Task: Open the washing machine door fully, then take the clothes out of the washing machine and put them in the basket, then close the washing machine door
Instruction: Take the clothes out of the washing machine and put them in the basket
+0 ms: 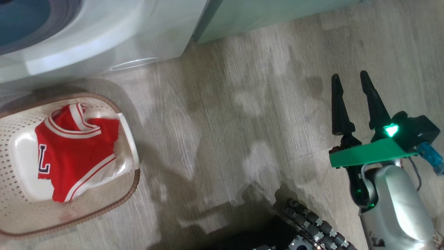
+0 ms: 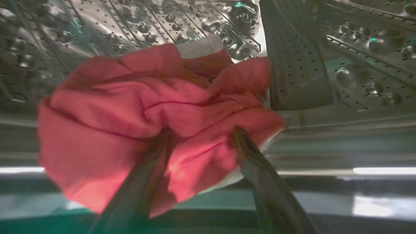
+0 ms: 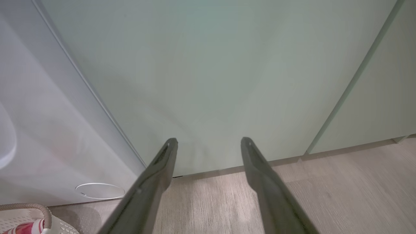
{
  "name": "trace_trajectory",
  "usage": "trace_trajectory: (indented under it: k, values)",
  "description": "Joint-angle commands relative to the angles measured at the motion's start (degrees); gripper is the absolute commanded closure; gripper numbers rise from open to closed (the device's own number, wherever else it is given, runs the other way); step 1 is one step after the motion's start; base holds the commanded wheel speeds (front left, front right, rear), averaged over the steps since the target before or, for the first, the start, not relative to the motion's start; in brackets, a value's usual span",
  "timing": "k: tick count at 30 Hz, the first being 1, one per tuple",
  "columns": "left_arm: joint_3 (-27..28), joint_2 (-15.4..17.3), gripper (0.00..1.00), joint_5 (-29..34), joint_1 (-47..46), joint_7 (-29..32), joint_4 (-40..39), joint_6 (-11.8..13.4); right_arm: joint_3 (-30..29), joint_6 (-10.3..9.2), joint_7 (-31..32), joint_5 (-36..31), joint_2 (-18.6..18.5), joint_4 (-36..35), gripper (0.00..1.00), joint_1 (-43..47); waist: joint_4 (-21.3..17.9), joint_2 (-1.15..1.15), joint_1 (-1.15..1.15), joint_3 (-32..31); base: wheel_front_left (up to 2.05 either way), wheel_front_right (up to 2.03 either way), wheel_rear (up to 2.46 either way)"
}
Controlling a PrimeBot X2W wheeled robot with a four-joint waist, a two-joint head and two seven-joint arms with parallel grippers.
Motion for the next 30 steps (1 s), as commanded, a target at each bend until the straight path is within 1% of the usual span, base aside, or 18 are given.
trace_trajectory:
  k: [1, 3, 4, 7, 10, 13, 15, 16, 19, 20, 22, 30]
  values:
    - [0.5, 3.3, 0.08, -0.3, -0.8, 1.4, -0.2, 0.2, 1.0, -0.04, -0.3, 0.3, 0.3, -1.8, 0.00, -0.1, -0.3, 0.00, 0.00, 0.4, 0.00, 0.00, 0.00]
    - [0.4, 3.4, 0.85, -0.5, -0.4, 1.6, 0.2, 0.3, 0.8, -0.04, -0.3, 0.3, 0.3, -1.7, 0.00, -0.2, -0.4, 0.00, 0.00, 0.5, 0.00, 0.00, 0.00]
    - [0.4, 3.5, 1.00, -0.6, -0.2, 1.5, 0.3, 0.4, 0.8, -0.04, -0.3, 0.3, 0.3, -1.6, 0.00, -0.2, -0.5, 0.00, 0.00, 0.4, 0.00, 0.00, 0.00]
    - [0.2, 3.3, 1.00, -0.8, 0.8, 0.9, 0.6, 0.6, 0.6, -0.04, -0.3, 0.1, 0.4, -1.4, 0.00, -0.3, -0.4, 0.00, 0.00, -0.1, 0.00, 0.00, 0.00]
    - [0.1, 2.4, 1.00, -1.2, 1.9, -1.2, 0.8, 0.6, 0.2, -0.04, -0.3, -0.1, 0.4, -1.3, 0.00, -0.2, 0.1, 0.00, 0.00, -1.2, 0.00, 0.00, 0.00]
    - [0.2, 1.1, 1.00, -1.9, 3.4, -4.2, 0.9, 0.3, 0.1, -0.04, -0.3, -0.3, 0.4, -1.0, 0.00, 0.2, 0.7, 0.00, 0.00, -2.9, 0.00, 0.00, 0.00]
    - [0.5, -0.1, 1.00, -2.7, 4.7, -6.4, 0.9, -0.5, 0.0, -0.04, -0.3, -0.4, 0.3, -0.8, 0.00, 0.7, 1.2, 0.00, 0.00, -4.5, 0.00, 0.00, 0.00]
    - [0.5, -0.1, 1.00, -2.7, 4.7, -6.4, 0.9, -0.5, 0.0, -0.04, -0.3, -0.4, 0.3, -0.8, 0.00, 0.7, 1.2, 0.00, 0.00, -4.5, 0.00, 0.00, 0.00]
    - [0.4, -1.9, 1.00, -3.4, 7.3, -10.2, 1.0, -1.8, -0.2, -0.04, -0.3, -0.5, -0.1, -0.3, 0.00, 1.8, 2.1, 0.00, 0.00, -7.4, 0.00, 0.00, 0.00]
    - [0.1, -3.5, 1.00, -3.7, 9.5, -12.6, 1.0, -2.9, -0.4, -0.04, -0.3, -0.5, -0.4, 0.0, 0.00, 2.8, 2.7, 0.00, 0.00, -9.7, 0.00, 0.00, 0.00]
    - [-0.6, -5.0, 1.00, -3.6, 11.8, -15.7, 0.9, -4.3, -0.6, -0.04, -0.3, -0.4, -0.5, 0.3, 0.00, 3.8, 3.3, 0.00, 0.00, -12.1, 0.00, 0.00, 0.00]
    - [-3.3, -10.6, 1.00, -3.0, 22.0, -24.1, 0.8, -6.0, -0.1, -0.04, -0.3, -0.4, -1.4, 1.2, 0.00, 7.4, 5.7, 0.00, 0.00, -21.0, 0.00, 0.00, 0.00]
